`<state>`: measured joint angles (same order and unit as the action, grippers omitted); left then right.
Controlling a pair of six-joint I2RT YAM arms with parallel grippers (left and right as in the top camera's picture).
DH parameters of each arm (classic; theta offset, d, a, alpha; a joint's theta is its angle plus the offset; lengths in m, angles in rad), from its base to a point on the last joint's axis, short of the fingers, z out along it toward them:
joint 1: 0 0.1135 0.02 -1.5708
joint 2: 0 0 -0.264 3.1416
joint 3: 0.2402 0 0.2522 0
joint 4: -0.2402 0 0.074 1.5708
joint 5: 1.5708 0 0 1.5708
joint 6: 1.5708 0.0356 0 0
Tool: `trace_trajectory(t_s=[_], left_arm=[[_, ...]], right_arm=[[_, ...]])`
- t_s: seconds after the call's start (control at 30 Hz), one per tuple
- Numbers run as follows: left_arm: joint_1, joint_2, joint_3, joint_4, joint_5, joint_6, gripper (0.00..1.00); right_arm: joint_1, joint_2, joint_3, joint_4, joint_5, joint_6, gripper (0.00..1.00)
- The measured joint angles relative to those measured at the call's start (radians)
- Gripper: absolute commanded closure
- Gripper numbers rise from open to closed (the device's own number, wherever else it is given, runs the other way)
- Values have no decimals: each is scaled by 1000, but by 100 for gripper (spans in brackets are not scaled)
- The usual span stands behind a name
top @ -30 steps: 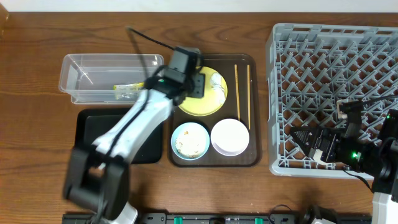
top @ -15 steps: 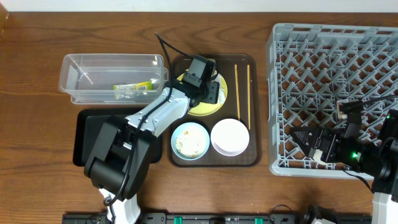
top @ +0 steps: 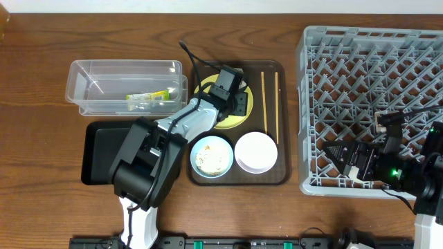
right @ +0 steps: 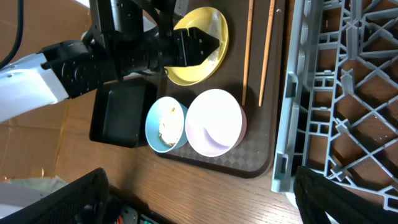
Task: Sort waste into correct bins and load items into the dishwasher rack
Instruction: 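Grasp the white tissue from the yellow plate and drop it in the container, then grasp the blue bowl of rice with the left gripper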
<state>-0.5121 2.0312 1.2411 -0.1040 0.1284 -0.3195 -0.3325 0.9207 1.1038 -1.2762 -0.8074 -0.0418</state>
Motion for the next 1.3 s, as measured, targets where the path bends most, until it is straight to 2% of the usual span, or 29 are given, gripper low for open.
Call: trace_trajectory(t_s=[0.17, 0.37, 0.6, 0.7, 0.8, 0.83, 0.9, 0.97, 1.0, 1.13, 1.3], left_arm=[[0, 0, 0, -33, -2, 3, 94], [33, -79, 1, -153, -1, 5, 94], [161, -433, 10, -242, -108, 11, 94], [237, -510, 30, -265, -186, 26, 94], [306, -496, 32, -287, -235, 39, 83], [330, -471, 32, -293, -246, 40, 71], [362, -422, 31, -301, -260, 47, 62], [387, -366, 30, -314, -267, 56, 44], [395, -341, 27, -322, -269, 53, 38], [397, -332, 24, -394, -256, 58, 36], [372, -473, 24, -517, -160, 58, 35]], right_arm=[[0, 0, 0, 0, 0, 0, 8], [0, 0, 0, -2, 0, 0, 8], [0, 0, 0, -2, 0, 0, 8], [0, 0, 0, -2, 0, 0, 8], [0, 0, 0, -2, 0, 0, 8], [0, 0, 0, -2, 0, 0, 8], [0, 0, 0, -2, 0, 0, 8], [0, 0, 0, 0, 0, 0, 8], [0, 0, 0, 1, 0, 0, 7], [0, 0, 0, 3, 3, 0, 7], [0, 0, 0, 3, 30, 0, 5]])
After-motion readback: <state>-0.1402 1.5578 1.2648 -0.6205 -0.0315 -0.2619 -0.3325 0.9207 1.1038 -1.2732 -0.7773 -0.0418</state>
